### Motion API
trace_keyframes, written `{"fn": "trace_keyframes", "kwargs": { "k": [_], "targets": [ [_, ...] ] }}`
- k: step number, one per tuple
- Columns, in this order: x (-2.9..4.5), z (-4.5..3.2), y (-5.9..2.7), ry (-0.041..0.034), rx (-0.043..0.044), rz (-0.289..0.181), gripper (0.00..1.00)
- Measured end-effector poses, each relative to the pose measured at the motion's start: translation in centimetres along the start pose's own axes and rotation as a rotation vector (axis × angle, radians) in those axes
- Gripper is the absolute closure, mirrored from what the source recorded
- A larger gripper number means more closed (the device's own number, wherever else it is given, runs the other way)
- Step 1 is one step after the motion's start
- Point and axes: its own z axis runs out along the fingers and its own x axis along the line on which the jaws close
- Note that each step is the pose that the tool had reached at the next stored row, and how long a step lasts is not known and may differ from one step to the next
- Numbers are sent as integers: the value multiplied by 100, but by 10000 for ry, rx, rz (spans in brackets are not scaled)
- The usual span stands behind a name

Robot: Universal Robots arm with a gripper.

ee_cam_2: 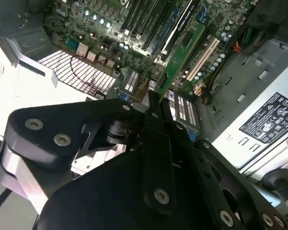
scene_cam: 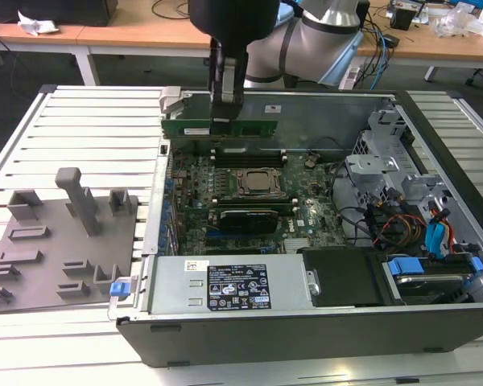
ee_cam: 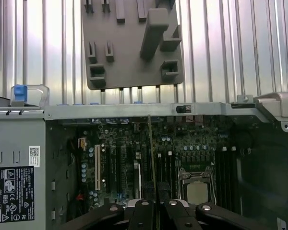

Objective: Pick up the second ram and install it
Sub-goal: 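Pick up the second ram and move it above second insertion slot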

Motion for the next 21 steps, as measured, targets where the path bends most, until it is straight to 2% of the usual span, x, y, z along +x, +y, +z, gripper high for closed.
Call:
{"fn": "trace_keyframes", "kwargs": {
  "k": [7, 8, 9, 10, 11, 12, 16, 21],
  "targets": [
    [-2, 61, -117, -2, -42, 3, 86],
    [-3, 76, -141, -22, -52, 3, 86],
    [-3, 89, -161, -127, -60, -5, 86],
    [-3, 96, -171, -265, -64, -1, 86],
    [-2, 108, -185, -487, -65, 42, 86],
    [-2, 120, -194, -547, -61, 88, 86],
    [-7, 147, -244, -557, -52, 201, 86],
    [-1, 255, -318, -556, -70, 203, 86]
  ]
}}
